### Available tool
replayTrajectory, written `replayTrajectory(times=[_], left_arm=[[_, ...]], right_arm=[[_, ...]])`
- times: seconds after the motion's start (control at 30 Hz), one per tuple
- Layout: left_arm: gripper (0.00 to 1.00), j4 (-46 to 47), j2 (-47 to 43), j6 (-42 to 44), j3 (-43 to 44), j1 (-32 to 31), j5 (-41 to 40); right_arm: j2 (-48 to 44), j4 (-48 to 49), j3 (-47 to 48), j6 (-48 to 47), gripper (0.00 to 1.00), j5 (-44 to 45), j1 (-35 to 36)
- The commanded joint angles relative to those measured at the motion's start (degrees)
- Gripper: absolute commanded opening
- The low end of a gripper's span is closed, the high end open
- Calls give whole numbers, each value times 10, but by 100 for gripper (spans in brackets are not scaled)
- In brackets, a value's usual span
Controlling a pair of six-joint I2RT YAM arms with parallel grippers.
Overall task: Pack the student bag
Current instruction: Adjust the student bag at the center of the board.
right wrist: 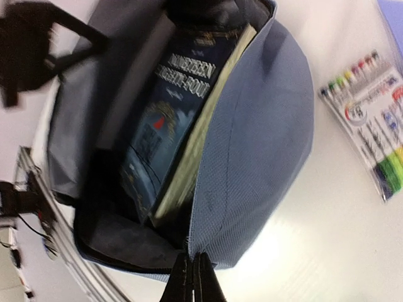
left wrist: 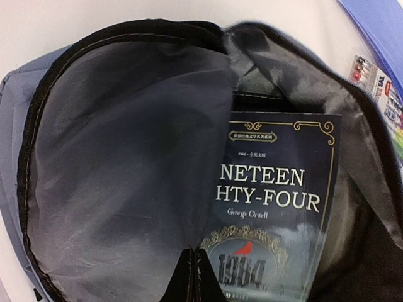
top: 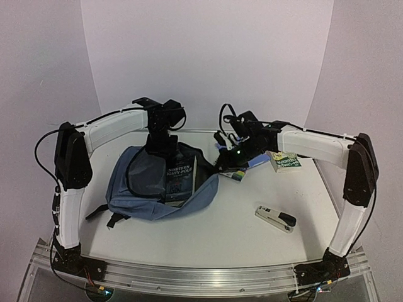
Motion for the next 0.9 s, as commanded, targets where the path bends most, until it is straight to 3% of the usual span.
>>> replayTrajectory(times=[0.0, 0.13, 0.37, 0.5, 0.57, 0.67, 0.73, 0.87], left_arm=[[0, 32, -65, -12, -37, 19, 13], [0, 54, -98, -8, -69, 32, 28], [0, 99, -120, 36, -81, 32, 97], [0, 99, -126, 46, -92, 32, 94], [0, 95, -124, 50, -95, 32, 101], [0, 97, -125, 50, -103, 32, 114], [0, 101, -128, 50, -111, 32, 122], [0, 99, -130, 50, -118, 32, 122]], right_arm=[[-10, -7, -66, -61, 0, 30, -15], [-8, -23, -73, -57, 0, 44, -45], [-49, 3, 32, -54, 0, -11, -60], [-56, -17, -29, -115, 0, -33, -51], [-42, -55, -35, -153, 15, -16, -49], [-9, -68, 6, -170, 62, 37, -61], [25, -66, 59, -172, 69, 58, -73], [137, -68, 196, -179, 71, 73, -77]])
